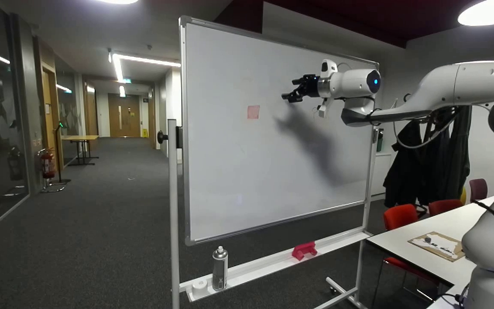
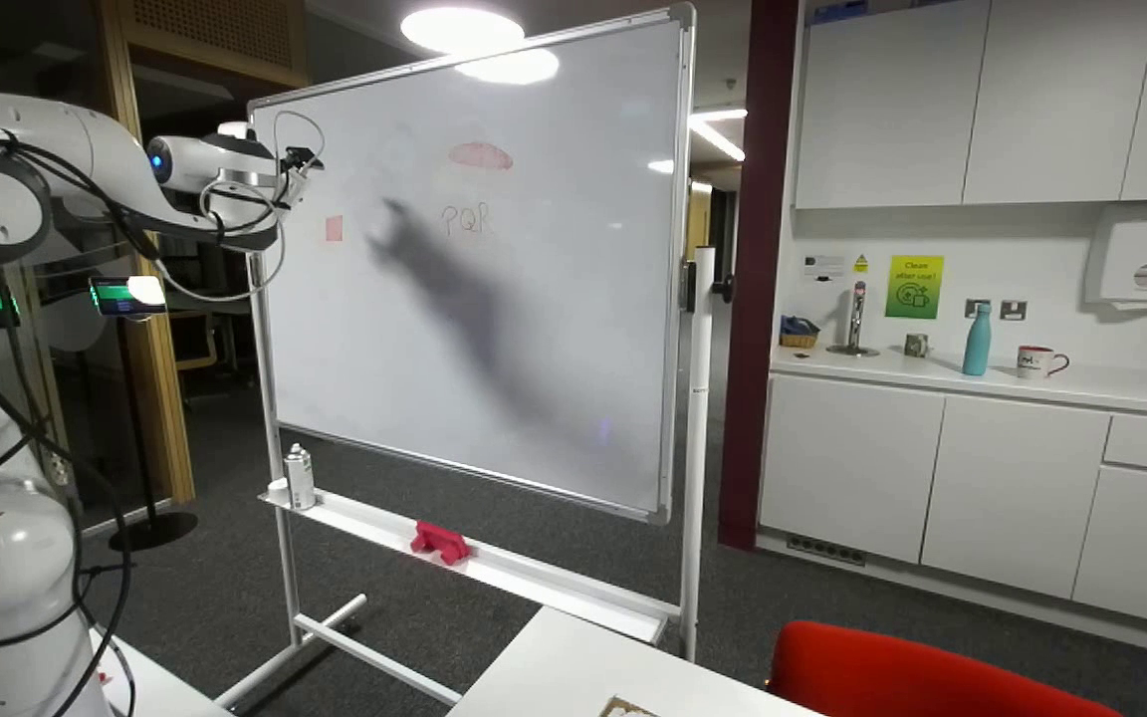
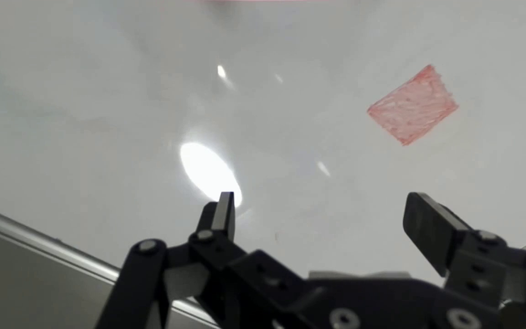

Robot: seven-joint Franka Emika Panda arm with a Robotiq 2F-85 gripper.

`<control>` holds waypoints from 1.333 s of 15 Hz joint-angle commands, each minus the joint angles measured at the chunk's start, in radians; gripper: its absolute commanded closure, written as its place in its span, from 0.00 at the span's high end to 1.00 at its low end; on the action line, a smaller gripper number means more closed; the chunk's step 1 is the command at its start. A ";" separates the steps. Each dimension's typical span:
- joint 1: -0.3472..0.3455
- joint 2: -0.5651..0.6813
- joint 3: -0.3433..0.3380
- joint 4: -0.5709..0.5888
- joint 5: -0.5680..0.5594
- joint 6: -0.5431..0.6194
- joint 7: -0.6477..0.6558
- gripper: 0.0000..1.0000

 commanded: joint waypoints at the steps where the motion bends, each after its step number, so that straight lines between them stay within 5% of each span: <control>1: 0.057 -0.101 -0.037 -0.195 0.173 -0.113 -0.064 1.00; 9: 0.171 -0.147 -0.076 -0.326 0.505 -0.279 -0.145 1.00; 16: 0.155 -0.121 -0.063 -0.300 0.486 -0.255 -0.125 1.00; 20: 0.103 -0.137 -0.026 -0.300 0.470 -0.287 0.060 1.00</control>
